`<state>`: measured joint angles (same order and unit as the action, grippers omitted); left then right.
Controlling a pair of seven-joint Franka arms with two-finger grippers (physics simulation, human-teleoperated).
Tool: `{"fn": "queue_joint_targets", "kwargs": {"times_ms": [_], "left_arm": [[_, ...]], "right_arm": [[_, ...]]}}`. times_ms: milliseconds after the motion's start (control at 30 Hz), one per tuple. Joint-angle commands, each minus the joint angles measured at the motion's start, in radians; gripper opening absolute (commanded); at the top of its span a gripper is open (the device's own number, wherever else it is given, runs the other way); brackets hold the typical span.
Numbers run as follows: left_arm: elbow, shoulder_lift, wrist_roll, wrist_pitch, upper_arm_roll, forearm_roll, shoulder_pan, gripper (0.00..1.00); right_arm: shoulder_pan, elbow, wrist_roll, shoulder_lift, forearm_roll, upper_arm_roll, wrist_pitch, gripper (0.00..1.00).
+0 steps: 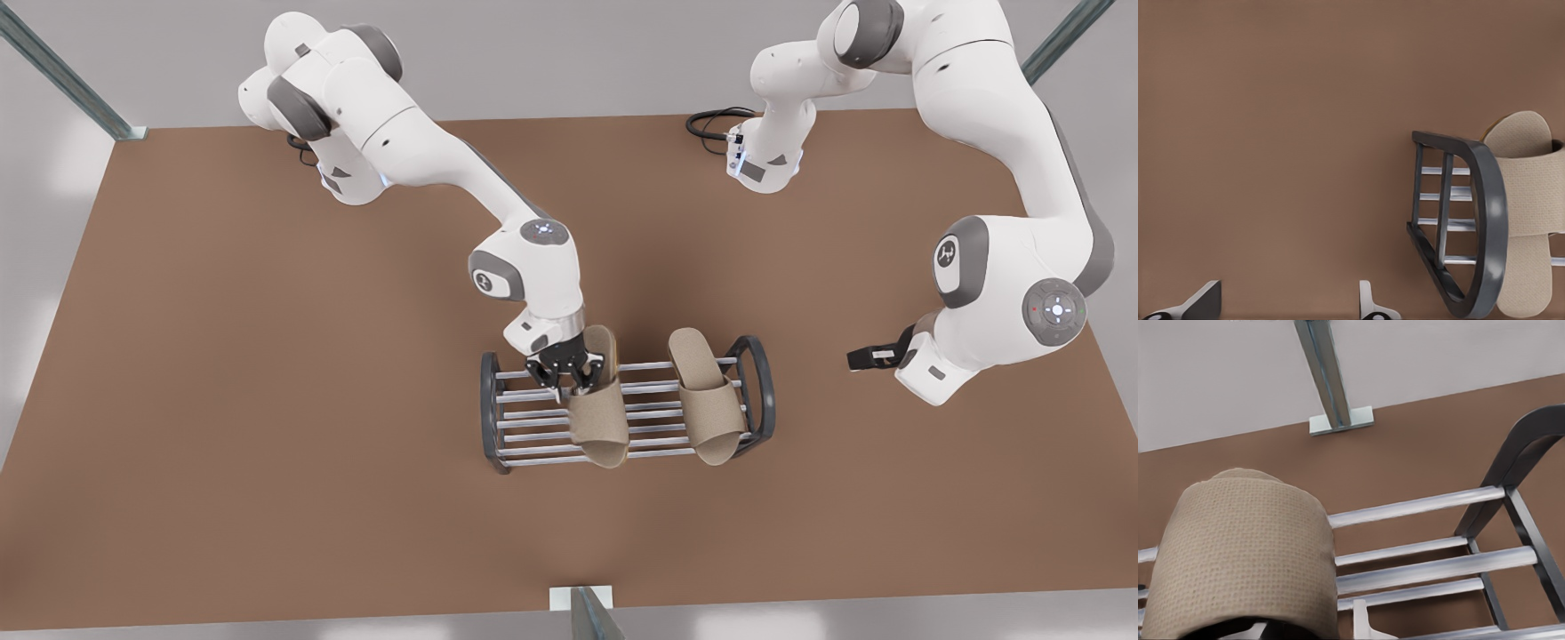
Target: Place the right shoe on the shoe rack with the right arm, and place the left shoe on the shoe rack with the left arm
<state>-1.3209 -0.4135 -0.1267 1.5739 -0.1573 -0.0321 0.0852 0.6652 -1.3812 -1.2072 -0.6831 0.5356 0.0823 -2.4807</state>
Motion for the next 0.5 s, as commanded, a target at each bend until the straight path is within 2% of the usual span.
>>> {"fn": "queue_joint_targets", "kwargs": {"times_ms": [0,367,467], "left_arm": [[0.000,0.001,0.018,0.000,-0.001,-0.002,-0.001,1.00],[-0.001,0.002,0.016,-0.002,-0.001,0.001,-0.001,1.00],[-0.001,0.002,0.018,-0.002,-0.001,0.001,0.001,1.00]], "right_arm": [[0.001,0.001,-0.069,0.002,0.021,0.001,-0.004,1.00],[0.020,-0.001,-0.092,0.036,0.017,0.013,0.032,1.00],[0.027,-0.004,-0.121,0.073,0.015,0.062,0.098,1.00]]}}
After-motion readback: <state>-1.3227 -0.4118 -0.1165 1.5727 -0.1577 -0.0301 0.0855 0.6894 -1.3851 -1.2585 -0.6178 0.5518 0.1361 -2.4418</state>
